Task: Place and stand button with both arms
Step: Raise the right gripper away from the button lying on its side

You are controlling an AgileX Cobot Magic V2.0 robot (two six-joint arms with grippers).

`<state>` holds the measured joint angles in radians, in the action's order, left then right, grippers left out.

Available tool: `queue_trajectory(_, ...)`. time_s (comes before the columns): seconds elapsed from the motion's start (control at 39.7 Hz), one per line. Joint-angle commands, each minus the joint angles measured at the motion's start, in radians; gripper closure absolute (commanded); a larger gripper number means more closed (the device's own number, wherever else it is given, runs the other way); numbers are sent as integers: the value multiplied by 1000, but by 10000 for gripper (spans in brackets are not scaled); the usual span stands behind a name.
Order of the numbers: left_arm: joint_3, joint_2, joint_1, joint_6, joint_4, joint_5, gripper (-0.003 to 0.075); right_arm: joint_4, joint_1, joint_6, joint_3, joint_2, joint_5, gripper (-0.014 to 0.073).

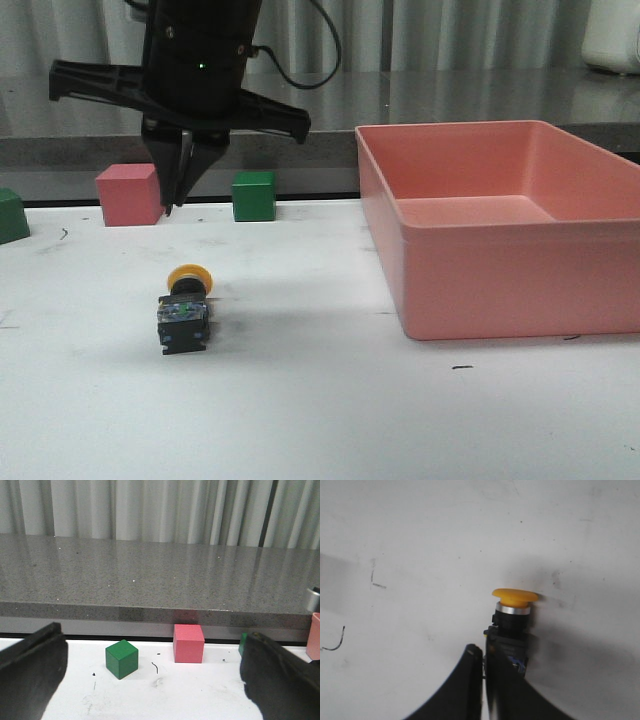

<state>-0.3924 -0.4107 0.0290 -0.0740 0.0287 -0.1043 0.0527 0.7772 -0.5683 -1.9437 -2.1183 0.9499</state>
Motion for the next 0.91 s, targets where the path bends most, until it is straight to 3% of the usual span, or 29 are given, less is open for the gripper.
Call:
queue_trajectory(0.0, -35, -12, 5, -2, 1, 71, 49, -12, -6, 41, -28, 90, -1, 617)
queue_trajectory(0.2, -35, -12, 5, -2, 1, 71, 49, -12, -52, 110, -28, 132, 128, 635)
queue_trajectory(0.5, -35, -12, 5, -2, 1, 71, 49, -13, -250, 255, -28, 267, 393, 635)
queue_trajectory(0.68, -35, -12, 5, -2, 1, 71, 49, -13, -394, 314, 40, 354, 393, 635)
queue_trajectory(0.88, -35, -12, 5, -2, 1, 71, 49, -30, -543, 362, 279, 490, 358, 635)
